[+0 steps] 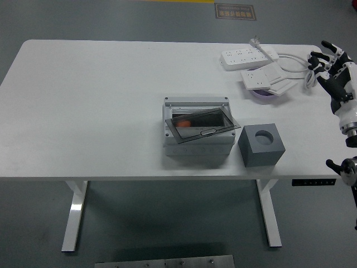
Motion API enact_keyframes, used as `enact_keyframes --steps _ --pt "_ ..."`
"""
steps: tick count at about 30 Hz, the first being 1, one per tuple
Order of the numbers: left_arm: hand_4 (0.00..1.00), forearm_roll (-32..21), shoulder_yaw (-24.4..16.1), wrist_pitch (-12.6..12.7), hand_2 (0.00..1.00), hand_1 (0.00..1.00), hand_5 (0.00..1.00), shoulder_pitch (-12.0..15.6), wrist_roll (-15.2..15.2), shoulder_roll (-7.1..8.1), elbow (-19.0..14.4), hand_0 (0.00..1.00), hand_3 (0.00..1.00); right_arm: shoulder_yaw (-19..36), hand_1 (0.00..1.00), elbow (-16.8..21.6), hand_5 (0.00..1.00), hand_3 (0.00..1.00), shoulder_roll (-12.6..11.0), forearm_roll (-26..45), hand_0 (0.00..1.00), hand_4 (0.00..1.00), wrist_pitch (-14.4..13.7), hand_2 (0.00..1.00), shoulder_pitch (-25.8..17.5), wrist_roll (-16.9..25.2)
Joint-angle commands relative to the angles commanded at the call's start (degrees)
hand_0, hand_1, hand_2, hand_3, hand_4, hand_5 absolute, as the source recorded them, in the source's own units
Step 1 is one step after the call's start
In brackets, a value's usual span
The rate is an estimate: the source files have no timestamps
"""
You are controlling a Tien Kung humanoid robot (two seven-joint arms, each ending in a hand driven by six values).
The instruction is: Fetch the battery,place it into the box,close the lid of the box
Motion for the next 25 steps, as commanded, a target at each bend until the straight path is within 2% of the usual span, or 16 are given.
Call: enact_keyframes --steps 2,3,8,9,14,15,20,21,25 --pt "0.500 -0.2 0.1 0.0 0.573 0.698 0.002 0.0 0.0 -0.14 0.0 0.632 0.541 0.2 0.721 0.2 0.002 0.821 0.0 -0.4 0.722 0.711 0.2 0.717 0.0 -0.4" --pt "0.500 -0.2 0.1 0.0 0.573 0.698 0.002 0.0 0.1 -0.20 0.0 0.632 0.541 0.3 0.826 0.2 0.002 0.903 0.0 -0.4 0.806 0.591 0.2 0.840 0.0 -0.5" --pt "0.500 -0.2 0.0 -0.1 0.573 0.698 0.002 -0.1 0.2 -0.38 0.0 0.632 0.541 0.8 0.826 0.1 0.002 0.903 0.1 0.0 0.806 0.591 0.7 0.840 -0.1 -0.8" --pt "0.500 -0.3 0.1 -0.1 0.573 0.698 0.002 -0.1 0.3 -0.45 0.0 0.632 0.541 1.0 0.908 0.1 0.002 0.998 0.1 0.5 0.850 0.670 0.9 0.968 -0.2 -0.9" --pt "0.500 -0.5 0.2 -0.2 0.573 0.698 0.002 -0.1 0.5 -0.87 0.0 0.632 0.541 1.8 0.908 -0.1 0.002 0.998 0.1 3.1 0.850 0.670 1.9 0.968 -0.5 -1.1" --pt "0.500 -0.5 0.2 -0.3 0.573 0.698 0.002 -0.2 0.5 -0.96 0.0 0.632 0.541 2.0 0.915 -0.2 0.002 0.998 0.1 3.9 0.859 0.724 2.2 0.977 -0.5 -1.2" --pt "0.500 -0.6 0.3 -0.2 0.573 0.698 0.002 -0.1 0.5 -1.27 0.1 0.632 0.541 2.5 0.915 -0.4 0.002 0.998 0.1 6.3 0.859 0.724 2.8 0.977 -0.7 -1.6" --pt "0.500 -0.6 0.3 -0.2 0.573 0.698 0.002 -0.1 0.5 -1.31 0.1 0.632 0.541 2.6 0.917 -0.4 0.474 0.998 0.1 6.6 0.870 0.998 2.8 0.962 -0.7 -1.6" --pt "0.500 -0.7 0.4 -0.2 0.573 0.698 0.002 0.0 0.5 -1.51 0.1 0.632 0.541 3.0 0.917 -0.4 0.474 0.998 0.1 7.6 0.870 0.998 3.1 0.962 -0.8 -1.9"
